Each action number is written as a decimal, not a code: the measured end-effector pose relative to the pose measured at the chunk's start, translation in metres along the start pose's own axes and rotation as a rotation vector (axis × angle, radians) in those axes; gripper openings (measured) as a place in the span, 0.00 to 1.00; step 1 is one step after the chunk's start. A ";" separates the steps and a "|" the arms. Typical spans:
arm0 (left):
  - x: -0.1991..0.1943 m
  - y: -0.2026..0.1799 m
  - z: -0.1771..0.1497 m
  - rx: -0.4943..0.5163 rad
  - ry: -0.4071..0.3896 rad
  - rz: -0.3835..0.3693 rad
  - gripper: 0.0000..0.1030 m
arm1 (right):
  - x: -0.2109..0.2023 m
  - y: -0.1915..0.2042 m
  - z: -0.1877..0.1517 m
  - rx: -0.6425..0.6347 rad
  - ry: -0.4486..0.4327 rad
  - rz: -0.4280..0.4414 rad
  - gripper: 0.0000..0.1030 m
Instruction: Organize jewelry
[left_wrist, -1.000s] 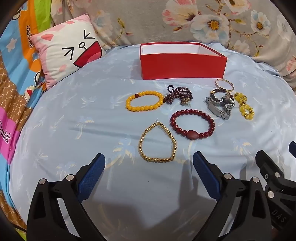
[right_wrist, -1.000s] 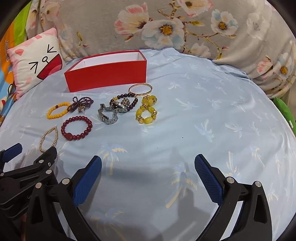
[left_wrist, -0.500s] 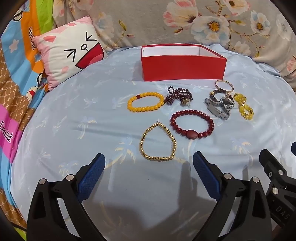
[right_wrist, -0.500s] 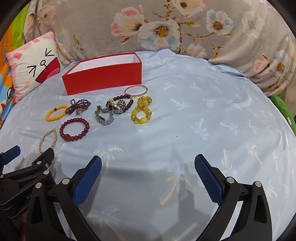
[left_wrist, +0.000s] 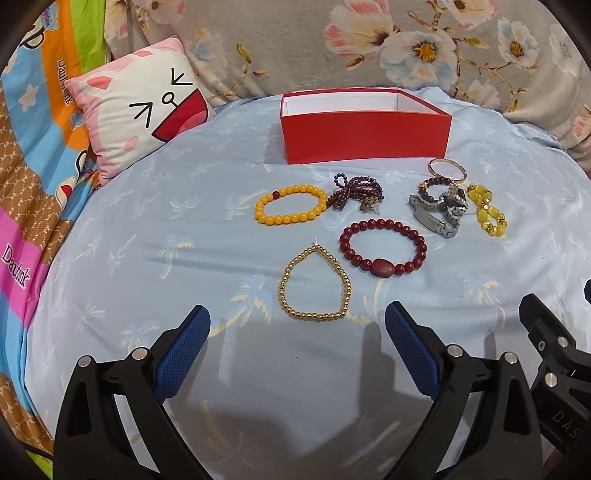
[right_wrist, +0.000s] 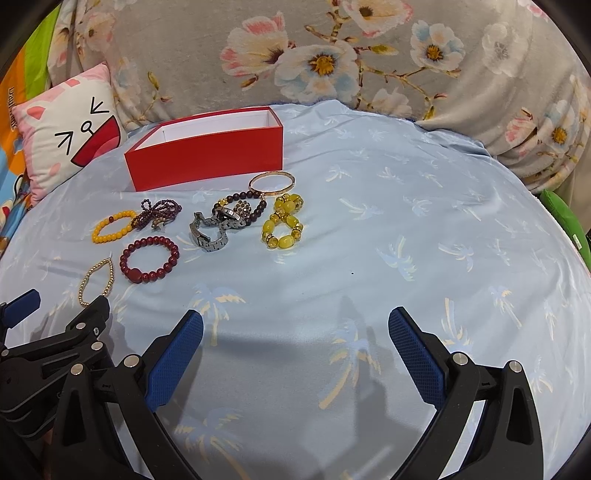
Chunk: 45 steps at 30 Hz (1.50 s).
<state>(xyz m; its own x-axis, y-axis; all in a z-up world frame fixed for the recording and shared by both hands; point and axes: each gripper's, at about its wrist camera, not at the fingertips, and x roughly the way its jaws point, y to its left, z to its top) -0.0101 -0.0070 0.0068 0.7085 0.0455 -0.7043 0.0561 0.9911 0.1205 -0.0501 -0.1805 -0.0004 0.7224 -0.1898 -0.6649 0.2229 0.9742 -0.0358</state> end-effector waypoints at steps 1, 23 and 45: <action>0.000 0.000 0.000 -0.001 0.000 -0.001 0.89 | 0.000 0.000 0.000 0.000 0.000 -0.001 0.94; 0.000 0.001 -0.001 -0.010 0.000 0.001 0.89 | 0.000 0.001 0.000 0.001 -0.002 -0.001 0.94; -0.001 0.002 -0.001 -0.012 -0.004 -0.005 0.89 | 0.000 0.001 -0.001 0.001 -0.002 0.000 0.94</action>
<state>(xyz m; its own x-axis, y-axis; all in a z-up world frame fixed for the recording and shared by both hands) -0.0115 -0.0044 0.0067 0.7112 0.0395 -0.7019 0.0514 0.9928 0.1080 -0.0504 -0.1791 -0.0006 0.7237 -0.1905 -0.6633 0.2237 0.9740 -0.0357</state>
